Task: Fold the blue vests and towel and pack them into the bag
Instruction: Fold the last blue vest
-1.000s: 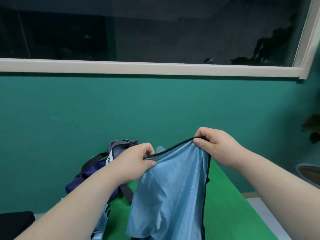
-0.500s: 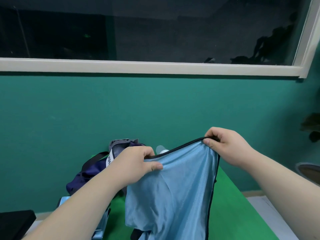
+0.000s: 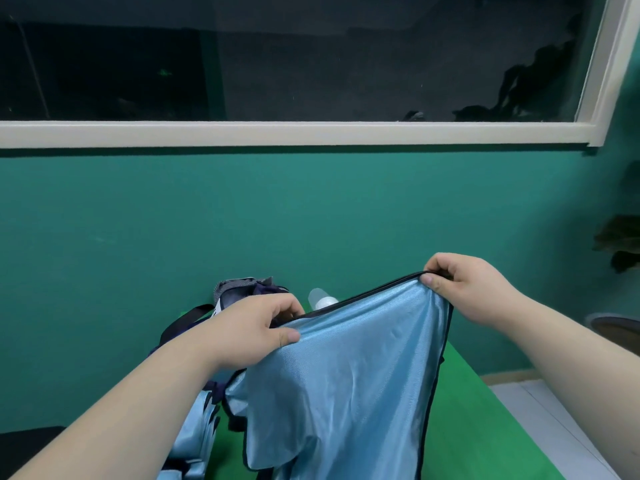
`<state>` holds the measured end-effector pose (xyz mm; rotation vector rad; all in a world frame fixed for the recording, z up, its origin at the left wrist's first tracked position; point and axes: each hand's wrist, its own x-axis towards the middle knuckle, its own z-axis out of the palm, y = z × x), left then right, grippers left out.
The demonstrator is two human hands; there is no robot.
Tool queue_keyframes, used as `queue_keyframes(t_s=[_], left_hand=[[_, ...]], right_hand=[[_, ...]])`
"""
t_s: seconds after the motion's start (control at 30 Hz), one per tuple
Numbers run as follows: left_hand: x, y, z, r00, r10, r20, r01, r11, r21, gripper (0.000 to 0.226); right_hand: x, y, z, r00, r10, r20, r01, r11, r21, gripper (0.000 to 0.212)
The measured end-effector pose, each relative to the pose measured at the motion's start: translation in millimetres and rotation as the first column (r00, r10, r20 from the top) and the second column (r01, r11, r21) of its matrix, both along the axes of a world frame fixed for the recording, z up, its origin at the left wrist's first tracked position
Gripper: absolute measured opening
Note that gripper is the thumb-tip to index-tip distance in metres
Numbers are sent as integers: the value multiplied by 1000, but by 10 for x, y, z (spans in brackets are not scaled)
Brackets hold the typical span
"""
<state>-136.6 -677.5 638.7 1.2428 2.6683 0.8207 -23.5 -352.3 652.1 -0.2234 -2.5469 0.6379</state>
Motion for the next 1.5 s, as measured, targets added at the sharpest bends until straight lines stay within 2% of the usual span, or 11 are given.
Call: queue_keyframes(t_s=[0.2, 0.33, 0.6, 0.87, 1.0, 1.17, 1.27, 1.4, 1.5], left_hand=[[-55, -4, -89, 992, 96, -81, -102, 992, -68, 7], [-11, 19, -179, 988, 74, -135, -91, 988, -122, 15], [78, 17, -389, 993, 38, -109, -39, 999, -14, 28], [102, 21, -657, 999, 48, 1, -48, 999, 4, 30], [140, 22, -726, 999, 47, 10, -47, 999, -8, 33], [173, 25, -720, 992, -30, 125, 27, 999, 27, 26], [165, 22, -699, 979, -63, 192, 56, 998, 43, 11], [191, 11, -677, 941, -114, 318, 67, 986, 155, 40], [219, 40, -686, 903, -144, 406, 47, 970, 239, 46]], right_hand=[[48, 74, -104, 998, -53, 30, 53, 999, -1, 16], [65, 97, -188, 996, -66, 56, 66, 998, 5, 16], [84, 121, -284, 997, -59, 47, 60, 998, -9, 16], [85, 88, -368, 996, -49, 78, 50, 999, -7, 16], [78, 87, -422, 994, -57, 92, 59, 998, -19, 16], [65, 104, -494, 992, -64, 112, 67, 997, -32, 15], [51, 107, -523, 991, -59, 120, 64, 997, -36, 15], [36, 119, -564, 988, -63, 141, 69, 997, -36, 15], [31, 121, -581, 986, -60, 156, 67, 997, -39, 16]])
